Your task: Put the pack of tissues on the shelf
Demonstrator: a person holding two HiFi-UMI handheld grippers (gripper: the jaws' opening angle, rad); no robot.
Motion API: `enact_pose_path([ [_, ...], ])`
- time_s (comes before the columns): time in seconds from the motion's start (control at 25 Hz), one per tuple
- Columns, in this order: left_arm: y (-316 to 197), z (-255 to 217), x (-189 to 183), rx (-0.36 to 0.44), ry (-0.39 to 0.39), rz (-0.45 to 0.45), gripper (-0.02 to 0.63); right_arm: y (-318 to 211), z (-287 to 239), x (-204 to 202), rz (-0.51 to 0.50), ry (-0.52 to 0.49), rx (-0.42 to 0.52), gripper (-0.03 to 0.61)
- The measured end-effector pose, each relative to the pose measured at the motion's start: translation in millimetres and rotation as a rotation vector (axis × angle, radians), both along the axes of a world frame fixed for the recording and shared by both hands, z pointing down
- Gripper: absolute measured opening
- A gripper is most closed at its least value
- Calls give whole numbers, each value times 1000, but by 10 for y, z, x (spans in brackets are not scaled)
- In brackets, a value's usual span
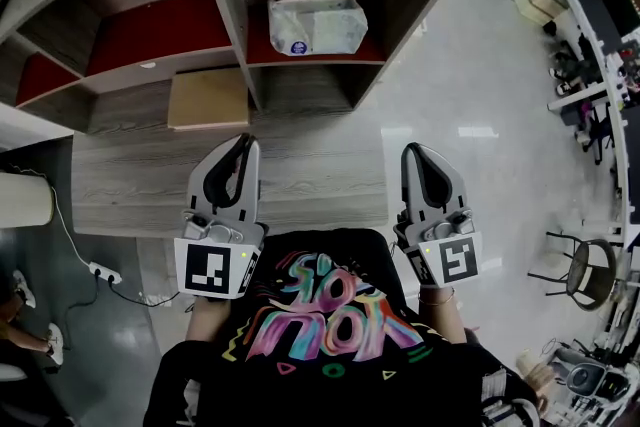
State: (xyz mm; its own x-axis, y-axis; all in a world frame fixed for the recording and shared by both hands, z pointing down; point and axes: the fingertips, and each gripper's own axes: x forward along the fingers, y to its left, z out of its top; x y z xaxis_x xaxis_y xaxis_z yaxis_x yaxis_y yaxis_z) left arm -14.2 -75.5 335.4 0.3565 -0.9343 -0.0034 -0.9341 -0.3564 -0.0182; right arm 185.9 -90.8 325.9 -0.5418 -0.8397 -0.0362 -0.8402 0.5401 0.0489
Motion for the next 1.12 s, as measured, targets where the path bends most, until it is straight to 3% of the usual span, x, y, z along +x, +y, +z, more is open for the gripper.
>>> enact_pose_path([
  [1.12, -5, 53, -162, -18, 16, -8, 37, -49, 30, -179, -3, 19, -15, 15],
])
